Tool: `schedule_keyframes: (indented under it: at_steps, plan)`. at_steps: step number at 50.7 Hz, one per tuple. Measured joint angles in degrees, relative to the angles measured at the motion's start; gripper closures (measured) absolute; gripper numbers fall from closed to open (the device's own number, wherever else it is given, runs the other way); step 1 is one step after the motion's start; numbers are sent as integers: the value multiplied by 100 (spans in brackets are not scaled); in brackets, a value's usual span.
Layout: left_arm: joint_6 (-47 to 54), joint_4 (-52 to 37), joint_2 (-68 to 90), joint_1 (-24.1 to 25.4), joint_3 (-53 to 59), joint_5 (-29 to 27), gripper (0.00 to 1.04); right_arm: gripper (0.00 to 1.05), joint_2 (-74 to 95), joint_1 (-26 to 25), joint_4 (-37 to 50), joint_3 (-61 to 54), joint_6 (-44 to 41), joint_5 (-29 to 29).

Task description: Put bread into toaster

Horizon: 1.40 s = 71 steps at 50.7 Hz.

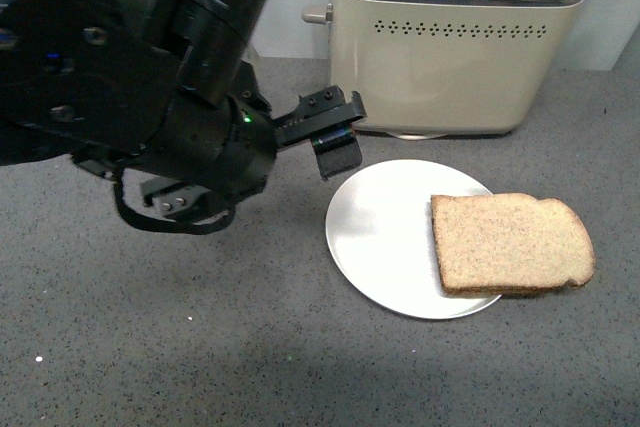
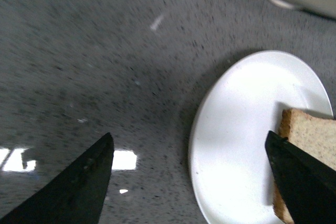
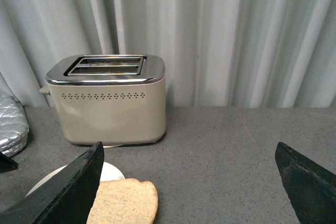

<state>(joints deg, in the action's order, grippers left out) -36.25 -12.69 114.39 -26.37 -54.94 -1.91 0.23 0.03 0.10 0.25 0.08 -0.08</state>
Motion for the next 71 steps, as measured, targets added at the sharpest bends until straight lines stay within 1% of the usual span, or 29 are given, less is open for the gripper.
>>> schedule_keyframes:
  at_steps: [3,5,7,9,14,15,16,17,19,21,22,24,29,33,38,39,40,45,55,57,58,59,63,71]
  plan:
    - [267,-262,-293,20,332,-444,8,10,0,0,0,0,0,0]
    - [426,-448,-474,44,555,-610,5,10,0,0,0,0,0,0]
    - [614,-651,-811,87,925,-800,7,10,0,0,0,0,0,0]
    - [824,-859,-1150,131,1303,-1043,7,10,0,0,0,0,0,0]
    - [1231,-1010,-1971,256,2072,-1322,7,10,0,0,0,0,0,0]
    - [1550,-1617,-2002,299,2376,-1582,11,10,0,0,0,0,0,0]
    - [1725,-2238,-2022,348,2618,-1692,14,10,0,0,0,0,0,0]
    - [2087,-3167,-2028,450,2997,-1707,20,10,2,0,0,0,0,0]
    - [2667,-4551,-2105,640,3639,-1637,29,10,0,2,0,0,-2,-2]
    - [2944,-5342,-2260,787,3995,-1598,36,10,0,0,-2,0,-2,13]
    - [3091,-5779,-2448,883,4170,-1547,41,10,2,0,-2,0,-2,13]
    - [3248,-6052,-2820,1019,4332,-1405,50,10,2,0,-2,0,-2,11]
    - [3432,-5899,-3412,1228,4642,-1169,68,10,0,0,0,0,-4,-2]
    - [3480,-5692,-3689,1357,4813,-1032,79,10,0,0,0,0,-2,-2]
    - [3517,-5353,-4172,1534,4990,-870,96,10,0,0,-2,0,-2,0]
    - [3517,-5292,-4251,1552,4996,-848,97,10,0,0,-2,0,-2,0]
    - [3521,-5088,-4419,1587,5001,-826,101,10,0,0,-2,0,-4,2]
    - [3556,-4284,-5357,1755,5062,-649,101,10,0,0,0,0,-2,0]
    - [3576,-3320,-6603,2068,5324,-345,101,10,0,0,-2,0,-2,0]
    - [3578,-3134,-6832,2205,5357,-186,101,10,0,0,-2,0,-2,0]
    - [3580,-3049,-6929,2312,5368,35,101,10,0,0,-2,0,-2,0]
    - [3582,-2968,-7018,2406,5381,101,101,10,0,0,0,0,-2,0]
    - [3582,-2660,-7364,2597,5386,142,101,10,0,0,0,0,-2,0]
    - [3582,-1974,-8142,2621,5390,177,101,10,0,0,0,0,-2,0]
